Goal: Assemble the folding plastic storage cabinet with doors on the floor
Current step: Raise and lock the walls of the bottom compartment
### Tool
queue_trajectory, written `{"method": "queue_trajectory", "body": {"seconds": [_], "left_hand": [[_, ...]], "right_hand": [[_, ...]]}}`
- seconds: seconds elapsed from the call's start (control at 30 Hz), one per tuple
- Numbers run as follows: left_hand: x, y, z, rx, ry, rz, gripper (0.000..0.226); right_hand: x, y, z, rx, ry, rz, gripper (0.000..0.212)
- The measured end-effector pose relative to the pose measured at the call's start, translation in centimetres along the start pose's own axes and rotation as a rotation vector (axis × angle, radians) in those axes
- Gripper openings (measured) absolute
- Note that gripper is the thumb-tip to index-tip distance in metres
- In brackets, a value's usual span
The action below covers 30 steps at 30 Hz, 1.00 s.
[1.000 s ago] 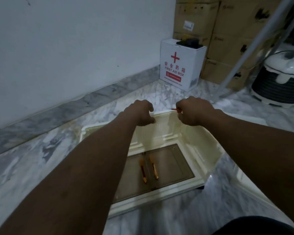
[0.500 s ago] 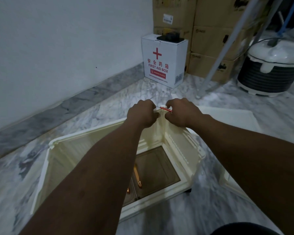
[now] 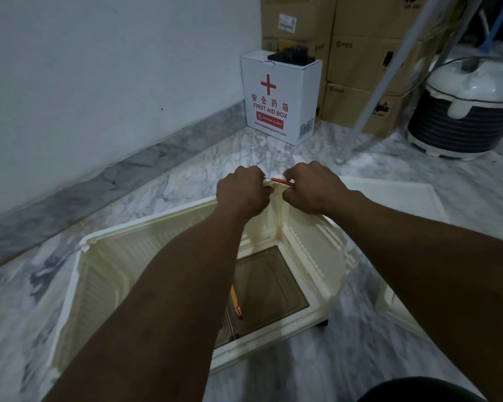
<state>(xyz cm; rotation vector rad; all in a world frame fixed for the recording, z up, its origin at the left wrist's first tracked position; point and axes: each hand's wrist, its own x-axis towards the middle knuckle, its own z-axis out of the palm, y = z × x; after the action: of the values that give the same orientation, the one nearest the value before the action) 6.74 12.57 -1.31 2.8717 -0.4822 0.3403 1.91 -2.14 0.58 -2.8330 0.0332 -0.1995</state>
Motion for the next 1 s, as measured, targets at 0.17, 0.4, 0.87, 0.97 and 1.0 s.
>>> {"method": "queue_trajectory", "body": {"seconds": [0.17, 0.4, 0.87, 0.97, 1.0], "left_hand": [[0.1, 0.0, 0.2, 0.003, -0.003, -0.007, 0.026], [0.8, -0.6, -0.7, -0.154, -0.169, 0.005, 0.033], [3.3, 0.7, -0.8, -0.250, -0.466, 0.146, 0.021], [3.6, 0.5, -0.2, -0.252, -0.482, 0.138, 0.030], [3.7, 0.5, 0.0, -0.236, -0.494, 0.144, 0.036]], "right_hand": [[0.0, 0.1, 0.0, -0.013, -0.010, 0.004, 0.025], [-2.0, 0.2, -0.9, -0.258, -0.093, -0.024, 0.047], [-4.5, -7.9, 4.2, 0.083, -0.436, 0.256, 0.027], [-3.9, -6.5, 5.9, 0.252, -0.392, 0.439, 0.029], [-3.8, -6.0, 6.5, 0.291, -0.383, 0.461, 0.030]]}}
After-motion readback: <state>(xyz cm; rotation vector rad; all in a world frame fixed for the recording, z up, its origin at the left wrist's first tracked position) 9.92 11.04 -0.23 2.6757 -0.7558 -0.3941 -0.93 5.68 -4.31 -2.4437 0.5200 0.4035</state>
